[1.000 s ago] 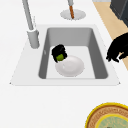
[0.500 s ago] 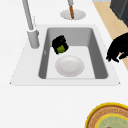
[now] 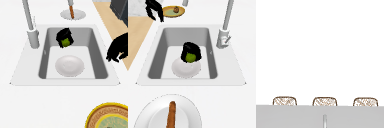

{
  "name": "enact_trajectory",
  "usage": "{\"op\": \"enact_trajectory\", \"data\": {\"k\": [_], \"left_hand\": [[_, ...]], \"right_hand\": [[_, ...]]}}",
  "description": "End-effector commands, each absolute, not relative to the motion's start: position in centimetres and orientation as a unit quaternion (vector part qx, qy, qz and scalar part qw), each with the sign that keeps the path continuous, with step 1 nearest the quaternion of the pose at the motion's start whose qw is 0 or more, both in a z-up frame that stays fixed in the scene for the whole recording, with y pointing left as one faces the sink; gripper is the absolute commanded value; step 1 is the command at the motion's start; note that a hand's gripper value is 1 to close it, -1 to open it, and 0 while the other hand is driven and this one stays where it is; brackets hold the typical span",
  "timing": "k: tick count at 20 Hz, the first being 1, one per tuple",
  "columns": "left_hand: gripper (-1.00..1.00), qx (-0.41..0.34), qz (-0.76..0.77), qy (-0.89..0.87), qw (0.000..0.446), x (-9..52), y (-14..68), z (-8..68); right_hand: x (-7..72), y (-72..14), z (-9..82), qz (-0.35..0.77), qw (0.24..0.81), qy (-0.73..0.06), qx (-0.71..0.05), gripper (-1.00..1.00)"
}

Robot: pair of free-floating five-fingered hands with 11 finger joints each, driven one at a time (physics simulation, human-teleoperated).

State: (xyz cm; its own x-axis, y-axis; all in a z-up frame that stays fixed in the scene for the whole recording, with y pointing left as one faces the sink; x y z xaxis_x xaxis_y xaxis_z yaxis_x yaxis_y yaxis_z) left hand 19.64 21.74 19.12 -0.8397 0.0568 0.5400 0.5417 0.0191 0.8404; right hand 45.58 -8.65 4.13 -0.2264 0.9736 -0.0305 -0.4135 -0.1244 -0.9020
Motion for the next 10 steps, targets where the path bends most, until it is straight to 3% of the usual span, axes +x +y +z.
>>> {"op": "enact_trajectory", "data": {"k": [1,10], "left_hand": [[0.00,-0.217,-0.666,-0.690,0.182,19.6,21.7,19.1],[0.00,-0.217,-0.666,-0.690,0.182,19.6,21.7,19.1]], "right_hand": [[43.0,-8.4,5.4,0.633,0.551,-0.436,-0.324,1.00],[37.8,-8.9,10.0,0.621,0.566,-0.441,-0.314,1.00]]}}
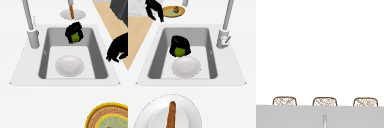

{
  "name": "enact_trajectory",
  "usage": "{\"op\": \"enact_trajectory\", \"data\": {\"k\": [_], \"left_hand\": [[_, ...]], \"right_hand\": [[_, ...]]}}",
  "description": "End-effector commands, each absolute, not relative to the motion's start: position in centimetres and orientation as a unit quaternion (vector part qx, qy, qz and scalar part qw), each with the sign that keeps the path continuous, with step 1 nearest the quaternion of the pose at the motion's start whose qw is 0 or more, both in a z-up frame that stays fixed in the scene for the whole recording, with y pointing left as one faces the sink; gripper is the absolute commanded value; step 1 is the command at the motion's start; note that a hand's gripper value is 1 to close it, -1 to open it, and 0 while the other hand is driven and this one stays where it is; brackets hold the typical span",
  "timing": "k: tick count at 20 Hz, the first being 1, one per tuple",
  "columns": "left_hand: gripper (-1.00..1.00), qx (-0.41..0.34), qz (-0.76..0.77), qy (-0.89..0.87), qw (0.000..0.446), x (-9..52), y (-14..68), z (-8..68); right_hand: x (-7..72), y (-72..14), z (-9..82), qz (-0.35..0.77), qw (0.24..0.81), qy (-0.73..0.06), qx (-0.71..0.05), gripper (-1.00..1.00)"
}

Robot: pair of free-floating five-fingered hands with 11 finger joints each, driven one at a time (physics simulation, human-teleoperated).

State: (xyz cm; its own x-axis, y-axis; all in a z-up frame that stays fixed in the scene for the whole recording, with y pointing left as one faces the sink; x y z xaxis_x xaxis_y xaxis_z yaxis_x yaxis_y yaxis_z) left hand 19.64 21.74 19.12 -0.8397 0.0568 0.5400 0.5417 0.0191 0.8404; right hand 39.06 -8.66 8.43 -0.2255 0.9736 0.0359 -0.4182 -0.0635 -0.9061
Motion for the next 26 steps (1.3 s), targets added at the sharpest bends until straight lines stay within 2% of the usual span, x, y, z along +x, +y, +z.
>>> {"op": "enact_trajectory", "data": {"k": [1,26], "left_hand": [[0.00,-0.217,-0.666,-0.690,0.182,19.6,21.7,19.1],[0.00,-0.217,-0.666,-0.690,0.182,19.6,21.7,19.1]], "right_hand": [[37.2,-9.0,10.5,0.620,0.567,-0.442,-0.313,1.00],[30.7,-16.0,22.3,0.624,0.565,-0.431,-0.325,1.00]]}}
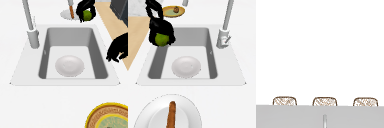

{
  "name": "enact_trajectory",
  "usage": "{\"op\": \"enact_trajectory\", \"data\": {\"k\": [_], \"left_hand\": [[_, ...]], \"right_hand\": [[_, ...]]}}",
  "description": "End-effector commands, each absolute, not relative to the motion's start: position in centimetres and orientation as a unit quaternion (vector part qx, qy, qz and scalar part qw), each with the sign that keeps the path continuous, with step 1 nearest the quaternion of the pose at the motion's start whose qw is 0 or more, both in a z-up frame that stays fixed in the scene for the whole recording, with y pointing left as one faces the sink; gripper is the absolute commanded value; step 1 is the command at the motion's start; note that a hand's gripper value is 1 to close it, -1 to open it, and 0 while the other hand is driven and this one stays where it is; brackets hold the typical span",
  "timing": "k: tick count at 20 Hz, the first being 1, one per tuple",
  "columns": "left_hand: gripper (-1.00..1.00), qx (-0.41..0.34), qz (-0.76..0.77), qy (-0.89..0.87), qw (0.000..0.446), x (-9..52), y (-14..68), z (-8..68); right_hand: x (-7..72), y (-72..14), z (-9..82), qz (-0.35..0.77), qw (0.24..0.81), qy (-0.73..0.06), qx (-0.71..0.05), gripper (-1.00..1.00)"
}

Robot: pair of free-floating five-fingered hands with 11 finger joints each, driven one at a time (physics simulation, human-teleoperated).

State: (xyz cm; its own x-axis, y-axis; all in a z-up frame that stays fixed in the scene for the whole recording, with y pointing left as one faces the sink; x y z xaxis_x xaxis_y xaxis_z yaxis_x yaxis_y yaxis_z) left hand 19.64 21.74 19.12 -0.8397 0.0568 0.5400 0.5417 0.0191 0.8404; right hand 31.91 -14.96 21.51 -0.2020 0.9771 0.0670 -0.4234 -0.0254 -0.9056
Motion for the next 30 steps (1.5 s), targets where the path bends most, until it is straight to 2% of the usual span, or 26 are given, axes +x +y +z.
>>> {"op": "enact_trajectory", "data": {"k": [1,15,30], "left_hand": [[0.00,-0.217,-0.666,-0.690,0.182,19.6,21.7,19.1],[0.00,-0.217,-0.666,-0.690,0.182,19.6,21.7,19.1],[0.00,-0.217,-0.666,-0.690,0.182,19.6,21.7,19.1]], "right_hand": [[30.2,-16.4,22.5,0.626,0.562,-0.433,-0.323,1.00],[23.7,-23.1,26.1,0.624,0.569,-0.444,-0.299,1.00],[17.2,-31.4,25.9,0.626,0.576,-0.453,-0.267,1.00]]}}
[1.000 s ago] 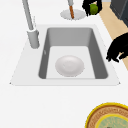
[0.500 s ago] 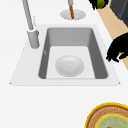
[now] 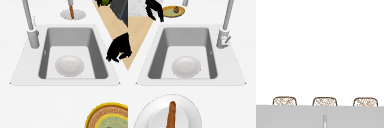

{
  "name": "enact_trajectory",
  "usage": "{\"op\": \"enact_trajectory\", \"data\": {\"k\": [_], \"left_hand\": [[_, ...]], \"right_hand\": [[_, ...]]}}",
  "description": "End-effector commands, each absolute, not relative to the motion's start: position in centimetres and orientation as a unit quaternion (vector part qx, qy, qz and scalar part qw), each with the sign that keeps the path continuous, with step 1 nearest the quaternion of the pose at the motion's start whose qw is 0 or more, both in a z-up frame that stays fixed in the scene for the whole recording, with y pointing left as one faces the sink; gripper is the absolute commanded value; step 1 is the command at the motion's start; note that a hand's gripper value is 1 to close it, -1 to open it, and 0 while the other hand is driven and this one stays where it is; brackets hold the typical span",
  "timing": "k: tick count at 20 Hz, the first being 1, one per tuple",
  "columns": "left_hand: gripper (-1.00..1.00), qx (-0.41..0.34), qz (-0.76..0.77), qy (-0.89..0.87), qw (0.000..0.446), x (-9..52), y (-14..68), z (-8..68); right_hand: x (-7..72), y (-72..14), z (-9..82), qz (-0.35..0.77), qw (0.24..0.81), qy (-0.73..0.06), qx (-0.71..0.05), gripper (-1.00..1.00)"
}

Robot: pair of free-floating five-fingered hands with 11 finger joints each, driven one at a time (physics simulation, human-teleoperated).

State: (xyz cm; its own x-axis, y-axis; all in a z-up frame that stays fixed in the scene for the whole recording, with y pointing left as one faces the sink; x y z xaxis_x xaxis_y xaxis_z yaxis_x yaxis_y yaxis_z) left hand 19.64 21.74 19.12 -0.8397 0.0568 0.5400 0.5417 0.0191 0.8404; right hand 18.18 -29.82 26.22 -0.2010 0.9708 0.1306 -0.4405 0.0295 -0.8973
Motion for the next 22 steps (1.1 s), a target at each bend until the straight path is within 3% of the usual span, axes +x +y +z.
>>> {"op": "enact_trajectory", "data": {"k": [1,14,22], "left_hand": [[0.00,-0.217,-0.666,-0.690,0.182,19.6,21.7,19.1],[0.00,-0.217,-0.666,-0.690,0.182,19.6,21.7,19.1],[0.00,-0.217,-0.666,-0.690,0.182,19.6,21.7,19.1]], "right_hand": [[16.9,-32.0,25.9,0.625,0.576,-0.454,-0.266,1.00],[14.9,-38.8,23.6,0.629,0.583,-0.449,-0.251,1.00],[16.8,-40.6,16.7,0.629,0.568,-0.451,-0.279,1.00]]}}
